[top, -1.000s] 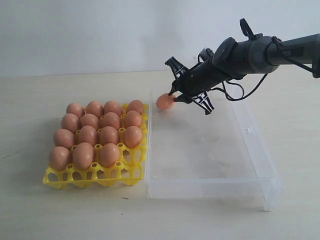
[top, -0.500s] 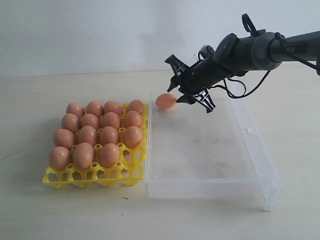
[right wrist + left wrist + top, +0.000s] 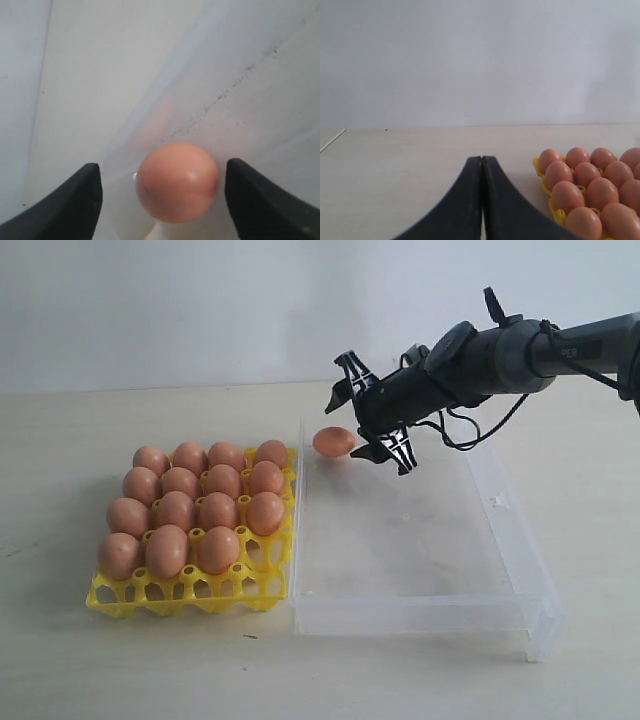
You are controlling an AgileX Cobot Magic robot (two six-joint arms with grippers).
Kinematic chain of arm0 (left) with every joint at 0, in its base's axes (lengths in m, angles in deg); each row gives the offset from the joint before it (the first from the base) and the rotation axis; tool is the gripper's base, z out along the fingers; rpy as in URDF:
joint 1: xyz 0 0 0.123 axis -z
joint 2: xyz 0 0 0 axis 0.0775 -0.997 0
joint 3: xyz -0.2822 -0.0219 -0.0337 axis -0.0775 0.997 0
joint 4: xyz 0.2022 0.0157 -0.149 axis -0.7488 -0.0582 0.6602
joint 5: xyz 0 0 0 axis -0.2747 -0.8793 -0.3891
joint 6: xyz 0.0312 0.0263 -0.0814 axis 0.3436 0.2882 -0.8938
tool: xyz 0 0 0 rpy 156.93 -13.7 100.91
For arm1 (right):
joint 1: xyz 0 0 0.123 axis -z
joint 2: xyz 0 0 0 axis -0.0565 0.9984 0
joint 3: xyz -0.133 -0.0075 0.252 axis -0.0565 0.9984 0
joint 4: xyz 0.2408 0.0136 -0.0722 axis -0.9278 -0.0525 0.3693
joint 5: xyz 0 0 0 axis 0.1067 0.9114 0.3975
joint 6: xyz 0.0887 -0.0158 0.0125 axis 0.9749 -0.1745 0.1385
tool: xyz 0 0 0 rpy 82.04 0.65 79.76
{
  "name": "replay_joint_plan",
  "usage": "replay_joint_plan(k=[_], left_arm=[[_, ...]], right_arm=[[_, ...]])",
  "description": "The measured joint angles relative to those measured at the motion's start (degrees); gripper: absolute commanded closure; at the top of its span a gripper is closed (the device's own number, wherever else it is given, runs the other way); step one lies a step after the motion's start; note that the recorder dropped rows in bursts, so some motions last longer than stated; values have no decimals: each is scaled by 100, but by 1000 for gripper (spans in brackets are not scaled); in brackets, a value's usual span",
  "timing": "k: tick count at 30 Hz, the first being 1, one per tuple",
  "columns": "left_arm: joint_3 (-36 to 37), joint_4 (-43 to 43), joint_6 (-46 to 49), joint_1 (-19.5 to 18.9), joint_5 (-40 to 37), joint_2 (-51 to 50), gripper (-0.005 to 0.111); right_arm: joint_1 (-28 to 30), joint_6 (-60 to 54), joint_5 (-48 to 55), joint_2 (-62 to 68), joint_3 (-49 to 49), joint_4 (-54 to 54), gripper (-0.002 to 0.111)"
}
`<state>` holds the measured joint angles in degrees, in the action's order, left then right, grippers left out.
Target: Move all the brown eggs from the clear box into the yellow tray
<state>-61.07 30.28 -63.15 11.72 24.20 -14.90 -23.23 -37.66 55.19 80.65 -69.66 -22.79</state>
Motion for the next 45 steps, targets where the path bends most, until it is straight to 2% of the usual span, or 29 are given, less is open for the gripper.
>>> replay_joint_plan(k=[6, 10, 19, 32, 40, 45], left_arm=[[0, 0, 0, 0, 0, 0, 107], [0, 0, 0, 0, 0, 0, 107], [0, 0, 0, 0, 0, 0, 107], [0, 0, 0, 0, 0, 0, 107], [0, 0, 0, 0, 0, 0, 107], [0, 0, 0, 0, 0, 0, 107]], right_arm=[[-10, 63, -61, 73, -3, -163, 45], [-10, 84, -17, 140, -63, -301, 51], [-10, 84, 216, 205, -125, -354, 51], [-32, 84, 267, 48, -126, 318, 51], [-48, 305, 489, -149, -52, 1108, 51], [-48, 410, 606, -149, -52, 1162, 46]])
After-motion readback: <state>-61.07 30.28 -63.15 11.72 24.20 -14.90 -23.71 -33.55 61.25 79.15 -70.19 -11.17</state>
